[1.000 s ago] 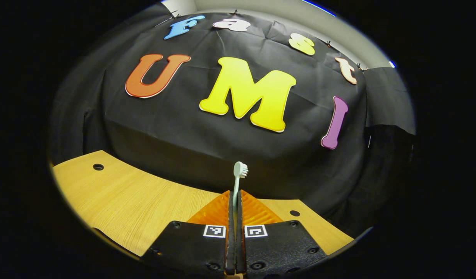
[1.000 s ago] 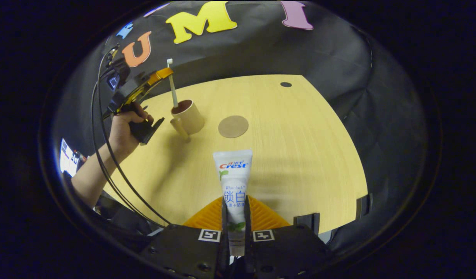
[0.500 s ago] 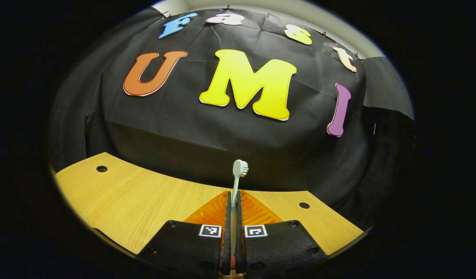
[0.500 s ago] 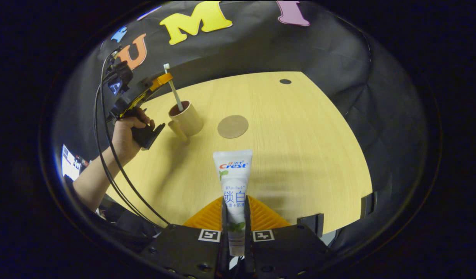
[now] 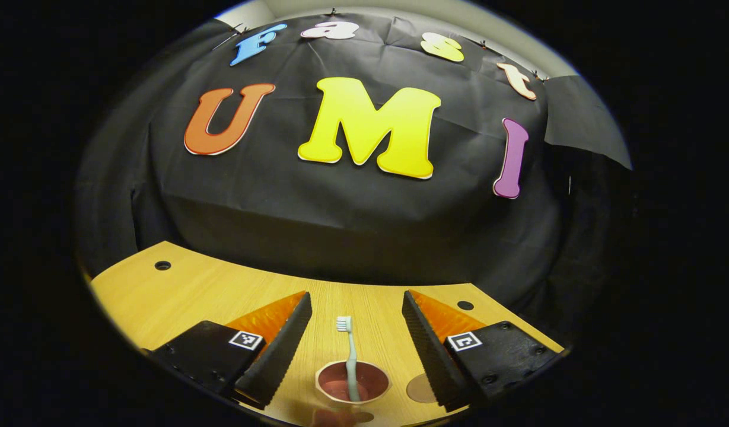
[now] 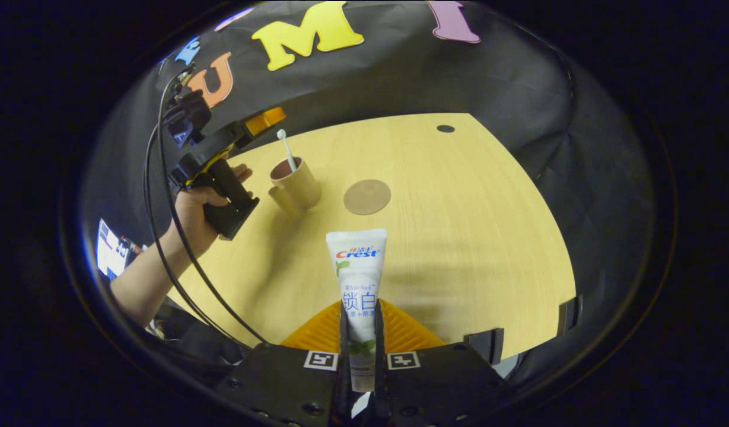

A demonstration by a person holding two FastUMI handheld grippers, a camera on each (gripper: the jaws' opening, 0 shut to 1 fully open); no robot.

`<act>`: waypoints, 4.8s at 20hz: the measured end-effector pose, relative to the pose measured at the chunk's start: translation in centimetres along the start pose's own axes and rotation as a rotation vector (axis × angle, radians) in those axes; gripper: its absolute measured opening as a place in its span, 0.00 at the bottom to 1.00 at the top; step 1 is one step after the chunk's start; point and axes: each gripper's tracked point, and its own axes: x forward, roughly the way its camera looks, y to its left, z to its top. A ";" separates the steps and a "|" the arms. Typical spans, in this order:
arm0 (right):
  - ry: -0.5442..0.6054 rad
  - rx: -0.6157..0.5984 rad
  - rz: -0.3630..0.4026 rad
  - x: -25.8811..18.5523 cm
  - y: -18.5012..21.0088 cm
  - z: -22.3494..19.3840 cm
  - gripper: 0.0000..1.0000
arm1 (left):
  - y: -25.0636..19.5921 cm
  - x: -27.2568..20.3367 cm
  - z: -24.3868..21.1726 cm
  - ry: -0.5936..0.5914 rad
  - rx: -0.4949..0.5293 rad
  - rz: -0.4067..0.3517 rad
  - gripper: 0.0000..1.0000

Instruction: Put the toothbrush and toothpaste on the desktop into the cup, then pick up the cup and place it on the coaster on the desktop.

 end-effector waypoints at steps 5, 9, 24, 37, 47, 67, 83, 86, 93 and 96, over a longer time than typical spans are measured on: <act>-0.034 -0.018 0.017 0.0 0.4 1.0 0.15 | 1.1 -2.3 1.4 -0.004 0.056 0.048 0.98; -0.071 -0.034 0.044 0.6 1.7 3.0 0.15 | 2.9 -5.6 2.5 0.004 0.064 0.102 0.98; -0.389 -0.257 0.232 7.9 16.2 19.8 0.15 | 10.5 -18.5 7.3 0.003 0.113 0.314 0.98; -0.593 -0.311 0.288 14.7 19.7 24.0 0.15 | 9.3 -22.7 5.8 0.097 0.071 0.367 0.98; -0.566 -0.301 0.313 16.3 19.8 23.7 0.20 | 9.8 -23.3 4.4 0.138 0.025 0.391 0.98; -0.666 -0.291 0.234 4.5 13.1 21.4 0.96 | 5.1 -20.3 4.0 0.161 -0.049 0.282 0.98; -0.712 -0.162 0.030 -7.3 -1.9 17.8 0.96 | -2.3 -15.1 -2.5 0.515 -0.041 0.089 0.99; -0.711 -0.129 -0.011 -7.6 -4.2 17.6 0.96 | -1.9 -13.5 -5.6 0.677 -0.076 0.059 0.99; -0.692 -0.071 -0.079 -7.4 -8.1 17.5 0.96 | 0.0 -8.6 -9.4 0.942 -0.051 0.061 0.99; -0.687 -0.060 -0.099 -7.4 -9.3 17.6 0.96 | 1.2 -6.7 -11.0 1.034 -0.037 0.072 0.99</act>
